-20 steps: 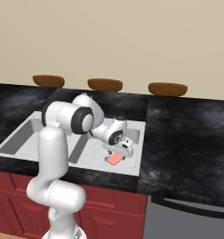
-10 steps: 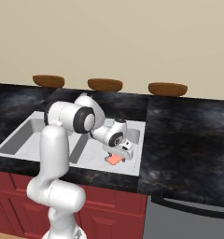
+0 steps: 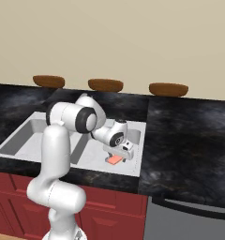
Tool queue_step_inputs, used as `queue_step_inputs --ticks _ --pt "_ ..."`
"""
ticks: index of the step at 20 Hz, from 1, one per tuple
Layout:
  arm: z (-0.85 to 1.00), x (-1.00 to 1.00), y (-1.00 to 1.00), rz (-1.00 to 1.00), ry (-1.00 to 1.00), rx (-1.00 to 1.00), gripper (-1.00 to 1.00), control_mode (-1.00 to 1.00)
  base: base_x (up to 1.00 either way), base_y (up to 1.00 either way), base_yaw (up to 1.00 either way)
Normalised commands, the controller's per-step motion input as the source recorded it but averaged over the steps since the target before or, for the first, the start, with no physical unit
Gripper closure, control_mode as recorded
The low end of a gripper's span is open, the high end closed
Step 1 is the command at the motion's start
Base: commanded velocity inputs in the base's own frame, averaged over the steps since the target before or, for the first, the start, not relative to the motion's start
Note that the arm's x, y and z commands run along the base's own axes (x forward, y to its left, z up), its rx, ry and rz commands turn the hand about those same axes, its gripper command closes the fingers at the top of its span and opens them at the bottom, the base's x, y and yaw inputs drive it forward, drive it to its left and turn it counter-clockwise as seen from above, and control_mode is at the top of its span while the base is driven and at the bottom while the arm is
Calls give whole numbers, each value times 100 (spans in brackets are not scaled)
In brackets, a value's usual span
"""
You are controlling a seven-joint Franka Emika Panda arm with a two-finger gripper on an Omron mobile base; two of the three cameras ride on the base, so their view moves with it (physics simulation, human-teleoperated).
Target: Pick up the bar soap and dish brush from the sink, and place them back in the cabinet, and close the cabinet door.
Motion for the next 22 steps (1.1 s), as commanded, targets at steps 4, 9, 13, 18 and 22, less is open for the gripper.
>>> queue_step_inputs --ticks 4,9,13,18,22 --pt "-3 11 0 0 0 0 -100 -100 0 0 0" --pt "-6 2 0 0 0 0 -100 -100 0 0 0" --pt "-14 0 0 0 0 0 -100 -100 0 0 0" --pt "-21 1 0 0 0 0 -100 -100 0 0 0" --pt "-25 1 0 0 0 0 100 -100 0 0 0"
